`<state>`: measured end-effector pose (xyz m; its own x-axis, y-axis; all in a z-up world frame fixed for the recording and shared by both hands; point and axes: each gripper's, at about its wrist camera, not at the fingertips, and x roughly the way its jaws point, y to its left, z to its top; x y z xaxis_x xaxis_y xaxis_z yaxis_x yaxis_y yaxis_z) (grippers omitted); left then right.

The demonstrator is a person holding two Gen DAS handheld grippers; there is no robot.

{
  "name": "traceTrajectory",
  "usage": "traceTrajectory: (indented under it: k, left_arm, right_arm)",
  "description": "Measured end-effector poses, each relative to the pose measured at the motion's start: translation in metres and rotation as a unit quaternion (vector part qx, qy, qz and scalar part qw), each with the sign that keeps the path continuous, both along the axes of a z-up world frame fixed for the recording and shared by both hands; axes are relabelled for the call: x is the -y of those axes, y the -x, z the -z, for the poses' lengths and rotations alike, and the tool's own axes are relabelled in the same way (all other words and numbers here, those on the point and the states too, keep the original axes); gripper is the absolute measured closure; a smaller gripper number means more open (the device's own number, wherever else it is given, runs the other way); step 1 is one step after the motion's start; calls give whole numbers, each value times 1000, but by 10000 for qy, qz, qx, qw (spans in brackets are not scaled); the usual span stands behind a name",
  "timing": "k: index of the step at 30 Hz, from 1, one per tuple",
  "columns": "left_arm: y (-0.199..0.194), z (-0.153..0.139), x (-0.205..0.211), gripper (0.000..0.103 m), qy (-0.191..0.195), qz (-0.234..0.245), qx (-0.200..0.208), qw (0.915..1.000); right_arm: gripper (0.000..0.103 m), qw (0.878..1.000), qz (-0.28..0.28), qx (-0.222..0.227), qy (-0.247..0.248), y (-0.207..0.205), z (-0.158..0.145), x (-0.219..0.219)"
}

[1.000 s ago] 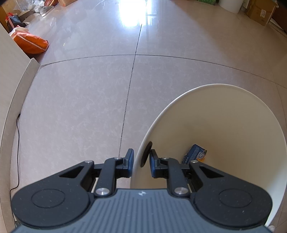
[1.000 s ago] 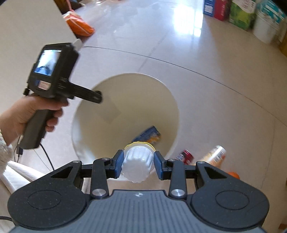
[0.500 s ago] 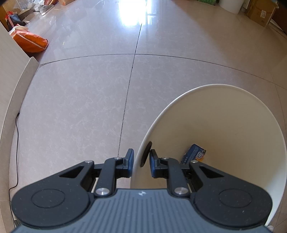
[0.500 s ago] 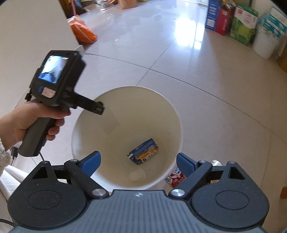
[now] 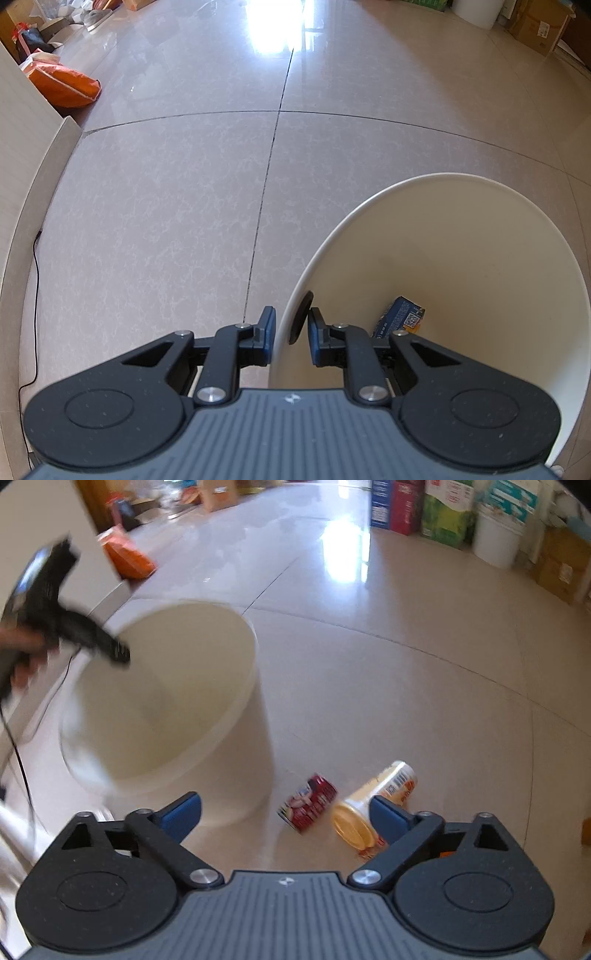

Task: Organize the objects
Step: 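Lower the right tool onto the blue juice carton and close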

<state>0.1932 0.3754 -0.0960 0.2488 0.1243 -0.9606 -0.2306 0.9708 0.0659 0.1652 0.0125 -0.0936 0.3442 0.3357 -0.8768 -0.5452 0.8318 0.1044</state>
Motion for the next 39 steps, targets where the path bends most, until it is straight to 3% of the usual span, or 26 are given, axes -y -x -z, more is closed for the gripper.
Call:
traceTrajectory:
  k: [3, 5, 12, 20, 26, 31, 35, 39]
  left_arm:
    - [0, 0, 1, 86, -13, -5, -1, 10000]
    - [0, 1, 1, 86, -14, -10, -5, 10000]
    - [-1, 0, -2, 86, 51, -69, -13, 10000]
    - [-1, 2, 2, 86, -50, -8, -22, 10000]
    - [-1, 2, 5, 86, -99, 7, -22, 9999]
    - [0, 2, 6, 86, -78, -15, -13, 10000]
    - [0, 2, 7, 86, -95, -2, -19, 10000]
    - [-1, 2, 6, 86, -80, -20, -14, 10000]
  right_arm:
    - [0, 9981, -91, -56, 614, 8, 36, 20]
    - [0, 9956, -29, -471, 808, 8, 60, 40]
    - [0, 9818, 587, -1557, 919, 8, 148, 98]
    - [0, 9711, 788, -1871, 1251, 26, 238, 119]
    - [0, 9632, 844, -2177, 1333, 33, 261, 117]
    - [0, 9587, 727, -2588, 931, 45, 261, 97]
    - [0, 9672, 414, -2251, 1101, 55, 260, 70]
    - [0, 9711, 631, -1927, 1255, 59, 267, 62]
